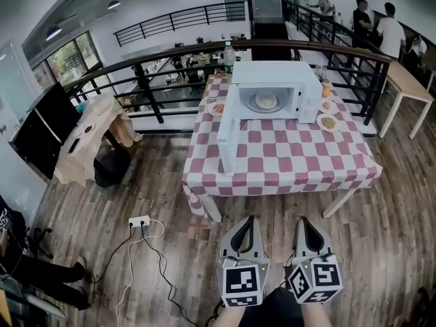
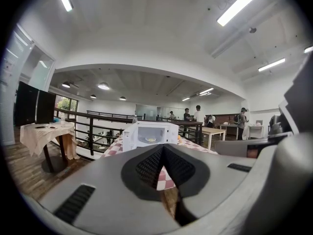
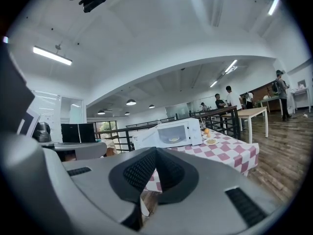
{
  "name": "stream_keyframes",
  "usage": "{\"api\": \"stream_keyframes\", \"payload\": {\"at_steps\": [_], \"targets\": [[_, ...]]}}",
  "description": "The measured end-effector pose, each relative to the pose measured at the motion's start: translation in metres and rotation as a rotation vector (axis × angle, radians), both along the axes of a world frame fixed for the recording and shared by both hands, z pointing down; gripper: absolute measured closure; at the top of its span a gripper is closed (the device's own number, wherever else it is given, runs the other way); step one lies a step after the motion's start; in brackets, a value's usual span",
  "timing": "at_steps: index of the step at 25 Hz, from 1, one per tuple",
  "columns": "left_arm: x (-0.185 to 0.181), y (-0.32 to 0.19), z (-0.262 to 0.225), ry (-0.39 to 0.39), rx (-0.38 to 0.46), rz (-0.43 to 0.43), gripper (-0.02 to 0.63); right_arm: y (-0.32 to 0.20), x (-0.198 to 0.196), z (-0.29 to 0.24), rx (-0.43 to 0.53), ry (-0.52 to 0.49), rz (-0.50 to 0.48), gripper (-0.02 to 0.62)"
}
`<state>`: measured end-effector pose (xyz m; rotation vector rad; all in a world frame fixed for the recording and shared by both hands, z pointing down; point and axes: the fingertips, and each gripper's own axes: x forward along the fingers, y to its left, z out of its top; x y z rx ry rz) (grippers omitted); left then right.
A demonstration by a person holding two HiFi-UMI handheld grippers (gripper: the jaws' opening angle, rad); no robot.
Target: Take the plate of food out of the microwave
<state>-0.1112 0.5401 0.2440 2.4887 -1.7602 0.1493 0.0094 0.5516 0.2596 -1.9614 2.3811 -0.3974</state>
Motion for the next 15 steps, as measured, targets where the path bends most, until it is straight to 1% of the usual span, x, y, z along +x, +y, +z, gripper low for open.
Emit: {"api": "stream_keyframes", "payload": {"at_steps": [5, 10, 15], "targets": [[0.0, -0.021, 0.007, 0.031, -0.02, 0.001, 0.592, -0.022, 0.003, 0.009, -0.027, 0.004, 0.006, 0.598], [0.0, -0.046, 0.016, 0.025, -0.034, -0.006, 0.592, -0.05, 0.007, 0.021, -0.056, -0.003, 0.008, 0.598], [0.006, -0.086, 0.024, 0.029, -0.042, -0.031, 0.592, -0.091, 0.016, 0.025, -0.054, 0.004, -0.011, 0.598]]}}
